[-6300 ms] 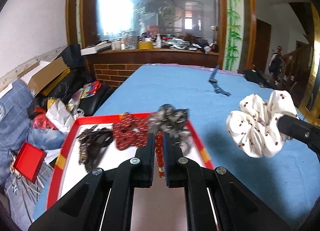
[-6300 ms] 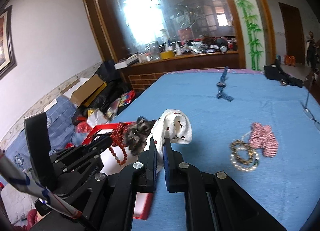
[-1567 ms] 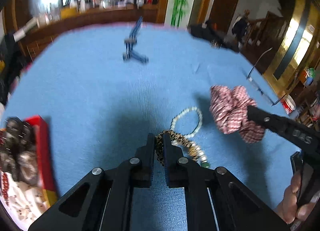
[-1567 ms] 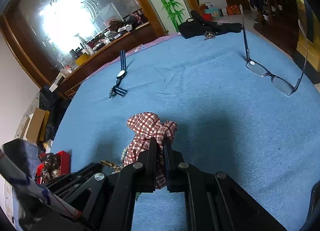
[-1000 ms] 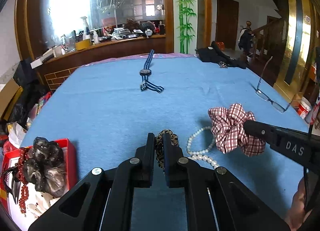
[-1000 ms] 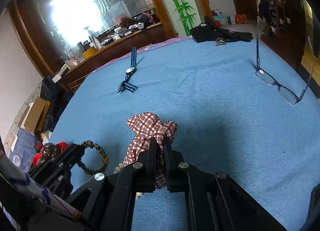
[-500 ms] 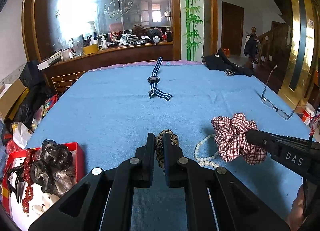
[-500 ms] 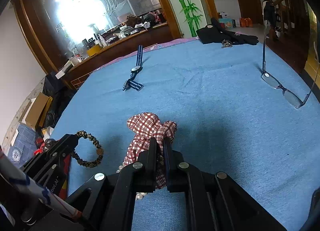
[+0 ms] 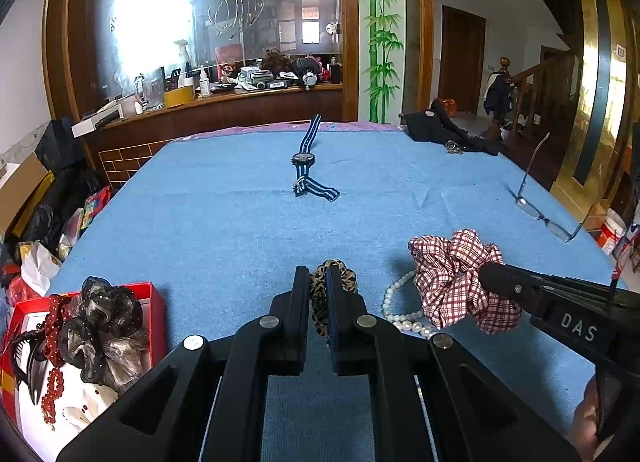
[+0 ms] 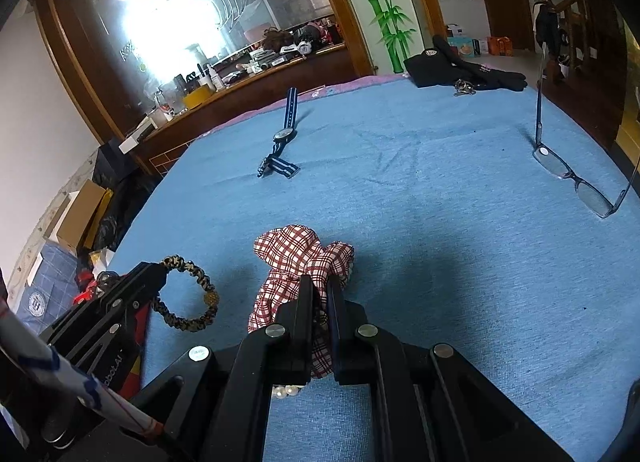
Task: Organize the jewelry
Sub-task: 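Grasp the leopard-print bracelet with the left gripper while the right holds the plaid scrunchie, then lower both items into the red box and open both grippers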
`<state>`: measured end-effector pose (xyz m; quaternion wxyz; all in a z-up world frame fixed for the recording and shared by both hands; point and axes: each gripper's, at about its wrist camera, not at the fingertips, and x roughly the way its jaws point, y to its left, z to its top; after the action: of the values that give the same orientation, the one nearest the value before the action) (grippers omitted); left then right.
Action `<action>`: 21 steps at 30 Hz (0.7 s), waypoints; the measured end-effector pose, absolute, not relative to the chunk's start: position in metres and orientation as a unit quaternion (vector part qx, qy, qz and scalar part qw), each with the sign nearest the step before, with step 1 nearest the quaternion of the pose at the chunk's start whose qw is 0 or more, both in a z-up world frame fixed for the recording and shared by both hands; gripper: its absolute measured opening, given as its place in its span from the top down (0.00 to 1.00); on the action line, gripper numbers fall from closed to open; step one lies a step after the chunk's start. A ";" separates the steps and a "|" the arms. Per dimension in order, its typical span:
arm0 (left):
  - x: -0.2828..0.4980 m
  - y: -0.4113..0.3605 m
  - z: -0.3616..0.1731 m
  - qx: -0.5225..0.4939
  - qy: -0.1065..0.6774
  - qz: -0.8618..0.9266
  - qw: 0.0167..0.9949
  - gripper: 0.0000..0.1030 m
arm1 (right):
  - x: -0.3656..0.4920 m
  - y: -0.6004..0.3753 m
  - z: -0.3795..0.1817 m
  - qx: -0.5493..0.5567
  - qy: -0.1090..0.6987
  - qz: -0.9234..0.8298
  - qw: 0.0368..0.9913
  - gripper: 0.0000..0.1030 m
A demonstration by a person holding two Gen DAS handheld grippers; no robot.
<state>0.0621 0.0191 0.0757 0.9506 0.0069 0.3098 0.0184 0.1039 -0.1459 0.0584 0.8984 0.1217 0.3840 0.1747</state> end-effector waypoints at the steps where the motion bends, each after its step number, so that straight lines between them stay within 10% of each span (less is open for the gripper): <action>1: 0.060 0.019 0.078 0.007 0.306 0.018 0.952 0.93 | 0.103 -0.147 0.060 0.124 0.381 0.174 0.900 0.93; 21: -0.060 0.098 0.137 -0.009 0.263 0.059 0.963 0.92 | 0.008 -0.062 0.115 0.096 0.341 0.262 0.898 0.91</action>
<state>-0.0604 0.0976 0.1370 0.9630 -0.0092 0.2627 0.0589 0.0075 -0.0617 0.1149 0.8976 0.0959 0.3414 0.2620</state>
